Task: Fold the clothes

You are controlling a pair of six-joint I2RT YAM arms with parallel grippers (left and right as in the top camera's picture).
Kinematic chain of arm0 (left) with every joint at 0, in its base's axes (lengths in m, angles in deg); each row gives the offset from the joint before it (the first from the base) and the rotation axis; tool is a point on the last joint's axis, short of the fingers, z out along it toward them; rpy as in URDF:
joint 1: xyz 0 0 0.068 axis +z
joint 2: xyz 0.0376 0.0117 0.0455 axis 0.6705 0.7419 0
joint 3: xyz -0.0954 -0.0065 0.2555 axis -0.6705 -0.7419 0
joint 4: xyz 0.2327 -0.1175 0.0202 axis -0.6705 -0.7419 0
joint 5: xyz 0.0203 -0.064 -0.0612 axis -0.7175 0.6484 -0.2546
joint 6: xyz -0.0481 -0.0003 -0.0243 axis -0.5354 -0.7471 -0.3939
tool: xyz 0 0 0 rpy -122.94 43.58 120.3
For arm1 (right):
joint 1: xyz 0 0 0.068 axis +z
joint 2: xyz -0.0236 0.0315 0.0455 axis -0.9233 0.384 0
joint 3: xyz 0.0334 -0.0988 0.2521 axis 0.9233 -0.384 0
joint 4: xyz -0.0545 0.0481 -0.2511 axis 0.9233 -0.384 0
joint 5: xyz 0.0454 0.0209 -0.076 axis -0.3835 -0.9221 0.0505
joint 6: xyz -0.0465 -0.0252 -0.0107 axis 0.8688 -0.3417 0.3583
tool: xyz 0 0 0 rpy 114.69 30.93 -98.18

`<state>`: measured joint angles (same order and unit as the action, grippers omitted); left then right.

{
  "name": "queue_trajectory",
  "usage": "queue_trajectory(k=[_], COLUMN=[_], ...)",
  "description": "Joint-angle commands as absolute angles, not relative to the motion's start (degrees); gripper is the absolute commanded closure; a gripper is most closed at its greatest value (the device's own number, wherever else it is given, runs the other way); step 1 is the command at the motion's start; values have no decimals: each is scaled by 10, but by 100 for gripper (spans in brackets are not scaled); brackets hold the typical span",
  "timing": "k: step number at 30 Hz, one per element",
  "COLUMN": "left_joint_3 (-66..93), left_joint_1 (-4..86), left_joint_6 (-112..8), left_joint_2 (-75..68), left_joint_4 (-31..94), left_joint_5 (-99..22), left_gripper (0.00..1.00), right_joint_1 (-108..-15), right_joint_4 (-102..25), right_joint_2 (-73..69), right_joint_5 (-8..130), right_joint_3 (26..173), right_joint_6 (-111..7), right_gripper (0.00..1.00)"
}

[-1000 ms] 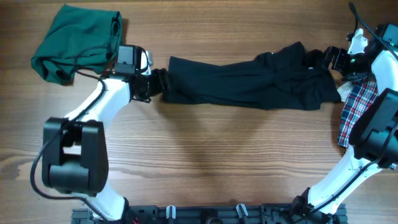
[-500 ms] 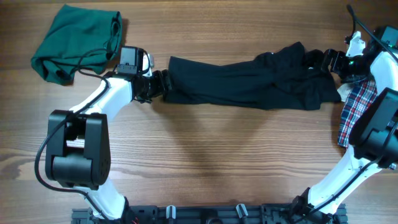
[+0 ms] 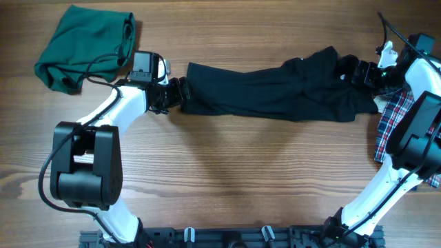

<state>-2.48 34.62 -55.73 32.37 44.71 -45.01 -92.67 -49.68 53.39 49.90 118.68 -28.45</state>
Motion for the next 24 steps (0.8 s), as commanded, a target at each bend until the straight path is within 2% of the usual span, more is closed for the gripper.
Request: queue_trajectory(k=[1, 6, 14, 24], left_joint_3=[-17, -17, -17, -17], left_joint_1=[350, 350, 350, 350], left_joint_6=[-559, -559, -559, -559], left_joint_2=[331, 331, 331, 331], left_joint_4=[449, 449, 449, 449], left_joint_5=[-443, -443, -443, -443], left_gripper=[14, 14, 14, 14], right_joint_1=[-923, -916, -913, -905], right_joint_4=[-527, -574, -591, -612], right_joint_2=[570, 599, 600, 601], right_joint_5=[456, 377, 328, 323], right_joint_3=[1180, 1180, 1180, 1179], right_joint_6=[-245, -186, -161, -141], right_gripper=[0, 0, 0, 0])
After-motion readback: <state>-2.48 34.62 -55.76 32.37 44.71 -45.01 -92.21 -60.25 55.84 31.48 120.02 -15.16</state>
